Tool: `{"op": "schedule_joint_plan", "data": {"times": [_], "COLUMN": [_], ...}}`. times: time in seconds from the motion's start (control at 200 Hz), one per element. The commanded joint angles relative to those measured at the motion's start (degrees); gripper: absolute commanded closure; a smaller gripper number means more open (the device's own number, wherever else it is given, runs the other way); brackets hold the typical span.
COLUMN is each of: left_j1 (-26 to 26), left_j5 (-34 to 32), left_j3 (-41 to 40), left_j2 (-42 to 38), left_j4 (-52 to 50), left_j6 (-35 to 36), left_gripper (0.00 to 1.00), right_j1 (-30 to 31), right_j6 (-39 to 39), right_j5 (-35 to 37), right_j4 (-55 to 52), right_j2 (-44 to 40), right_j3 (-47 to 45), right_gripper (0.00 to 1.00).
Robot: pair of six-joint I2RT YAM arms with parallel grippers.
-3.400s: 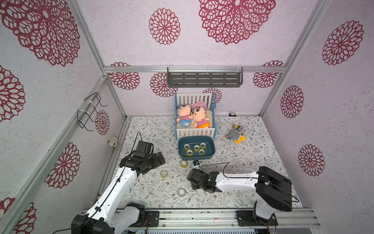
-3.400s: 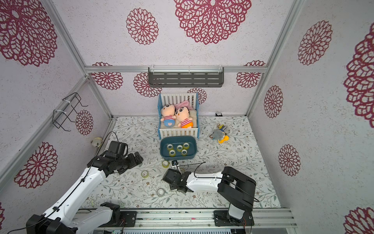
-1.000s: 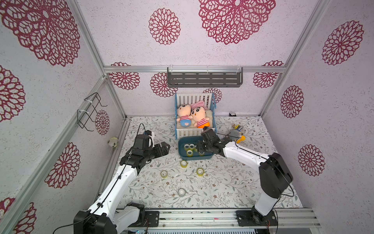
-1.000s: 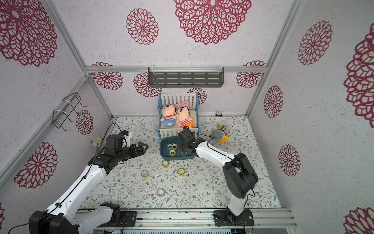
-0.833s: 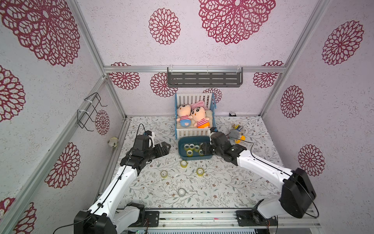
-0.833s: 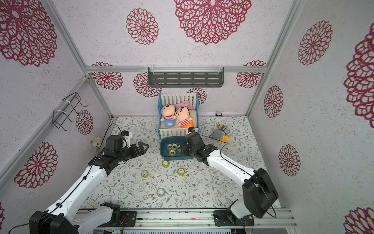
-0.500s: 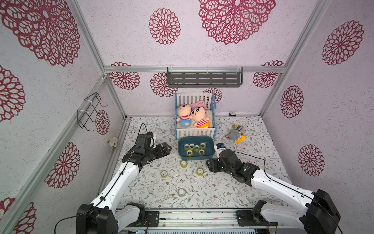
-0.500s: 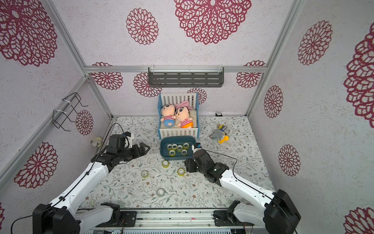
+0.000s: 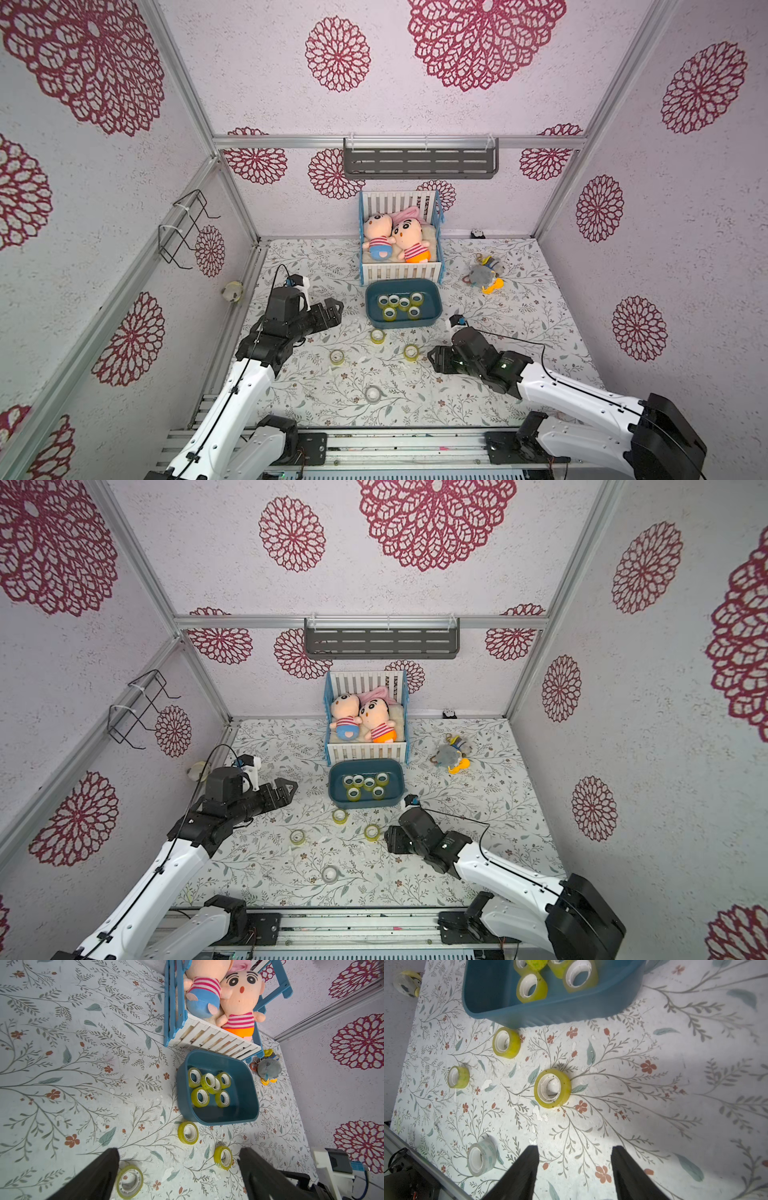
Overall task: Put the transparent tape into the storage box
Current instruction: Pick up the tape at the center of the board.
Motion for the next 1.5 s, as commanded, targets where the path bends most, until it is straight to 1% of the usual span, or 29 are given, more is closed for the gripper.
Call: {"op": "schedule_joint_plan", "data": {"times": [0.0, 0.135, 0.24, 0.4, 0.621, 0.821, 0.991, 1.121, 1.221, 1.276, 1.391, 1.496], "left_j1": [-0.6, -1.6, -2.5, -2.6, -2.6, -2.8, -2.9, -4.0, -4.9, -5.0, -5.0, -5.0], "left_j5": [-0.4, -0.8, -2.9, -6.4, -6.9, -9.2, -8.5, -8.1, -7.8, -7.2, -5.0, -6.1], "left_j3": [-0.7, -0.6, -1.4, -1.6, -2.0, -1.9, -2.2, -2.4, -1.1, 0.9, 5.0, 6.8], "left_j2": [-0.3, -1.1, -2.3, -3.1, -3.6, -4.2, -3.7, -1.9, 2.1, 5.1, 10.6, 12.4], "left_j4": [0.9, -0.5, 0.1, -0.6, -0.1, -1.0, -0.5, -0.5, -2.1, -4.8, -9.5, -12.9], "left_j6": [0.9, 1.3, 1.7, 1.6, 0.6, 1.0, 0.6, -0.1, -2.6, -3.5, -1.9, -0.8], "left_gripper": [0.03, 0.03, 0.03, 0.03, 0.03, 0.03, 0.03, 0.03, 0.03, 0.03, 0.03, 0.03], "right_j1": [0.7, 1.3, 1.6, 1.6, 1.6, 1.6, 1.8, 1.8, 1.8, 1.9, 2.2, 2.5], "right_j6": [2.6, 3.3, 3.7, 3.7, 2.8, 1.8, 2.2, 2.8, 3.1, 2.8, 2.9, 3.1], "right_j5": [1.7, 1.3, 0.3, 2.2, 0.7, 1.1, 1.1, 3.5, 2.0, 1.3, 1.1, 2.5], "right_j4": [-0.9, -2.3, -2.6, -4.5, -3.6, -4.1, -6.0, -6.4, -5.6, -5.2, -4.5, -4.0], "right_j2": [-0.9, -0.8, -0.6, -0.5, 0.6, 1.9, 1.7, 0.4, 0.7, 1.1, 1.2, -0.5], "right_j3": [0.2, 0.2, 0.6, 2.7, 2.7, 2.5, 2.8, 1.8, 1.9, 2.1, 2.2, 1.7], "right_gripper": [0.37, 0.36, 0.36, 0.36, 0.35, 0.35, 0.34, 0.33, 0.33, 0.33, 0.33, 0.33]}}
